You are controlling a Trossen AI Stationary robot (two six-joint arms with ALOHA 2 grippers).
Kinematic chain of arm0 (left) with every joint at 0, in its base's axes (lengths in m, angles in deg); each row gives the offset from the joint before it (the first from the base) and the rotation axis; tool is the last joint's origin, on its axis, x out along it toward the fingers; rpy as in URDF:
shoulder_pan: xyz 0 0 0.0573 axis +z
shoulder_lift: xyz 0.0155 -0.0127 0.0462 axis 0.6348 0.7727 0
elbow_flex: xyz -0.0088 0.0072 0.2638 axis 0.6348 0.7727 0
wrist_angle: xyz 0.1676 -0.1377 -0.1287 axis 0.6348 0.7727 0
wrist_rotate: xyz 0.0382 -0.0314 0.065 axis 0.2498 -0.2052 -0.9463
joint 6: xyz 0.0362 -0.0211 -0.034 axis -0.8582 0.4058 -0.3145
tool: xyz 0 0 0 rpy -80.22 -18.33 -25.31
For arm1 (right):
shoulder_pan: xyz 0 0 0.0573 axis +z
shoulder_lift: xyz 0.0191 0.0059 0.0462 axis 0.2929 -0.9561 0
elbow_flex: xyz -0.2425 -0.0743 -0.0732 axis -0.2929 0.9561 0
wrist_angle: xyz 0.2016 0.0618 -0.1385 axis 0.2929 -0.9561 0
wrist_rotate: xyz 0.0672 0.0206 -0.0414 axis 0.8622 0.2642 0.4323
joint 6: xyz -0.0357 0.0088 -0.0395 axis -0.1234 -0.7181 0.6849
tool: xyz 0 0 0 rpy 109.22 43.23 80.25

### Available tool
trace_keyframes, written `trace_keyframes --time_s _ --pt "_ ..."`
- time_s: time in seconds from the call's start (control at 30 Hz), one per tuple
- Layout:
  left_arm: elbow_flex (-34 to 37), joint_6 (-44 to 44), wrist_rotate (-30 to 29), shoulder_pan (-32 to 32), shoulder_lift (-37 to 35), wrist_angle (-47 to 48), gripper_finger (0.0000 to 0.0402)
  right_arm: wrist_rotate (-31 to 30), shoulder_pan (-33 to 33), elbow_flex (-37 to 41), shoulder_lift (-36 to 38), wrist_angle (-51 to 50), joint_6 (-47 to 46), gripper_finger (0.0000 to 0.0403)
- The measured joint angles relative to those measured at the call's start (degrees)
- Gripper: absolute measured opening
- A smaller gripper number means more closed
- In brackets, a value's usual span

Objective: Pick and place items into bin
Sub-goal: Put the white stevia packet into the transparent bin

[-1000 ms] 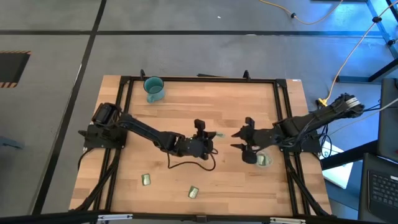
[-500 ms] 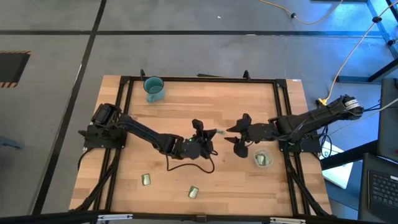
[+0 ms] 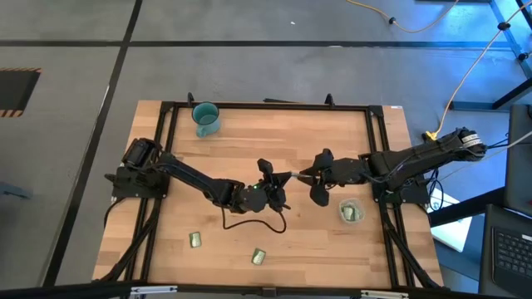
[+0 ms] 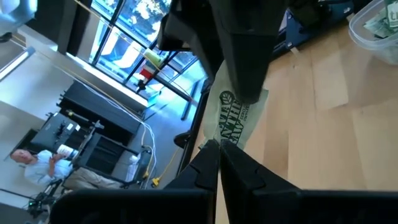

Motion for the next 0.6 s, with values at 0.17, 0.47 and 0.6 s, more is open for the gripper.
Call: trace_keyframes --time_s 0.17,0.47,0.6 --pt "0.0 -0.06 -0.55 0.0 0.0 -0.2 0.0005 0.84 0.0 0.0 0.0 -0.14 0.88 0.0021" --pt "0.0 0.32 -1.43 -0.44 -0.09 0.45 0.0063 1.07 0.0 -0.58 0.77 -3.24 1.56 0.0003" --pt "-0.09 1.55 -3.14 -1.08 -0.93 1.45 0.0101 1.11 0.03 -3.66 1.99 -11.22 0.64 0.0002"
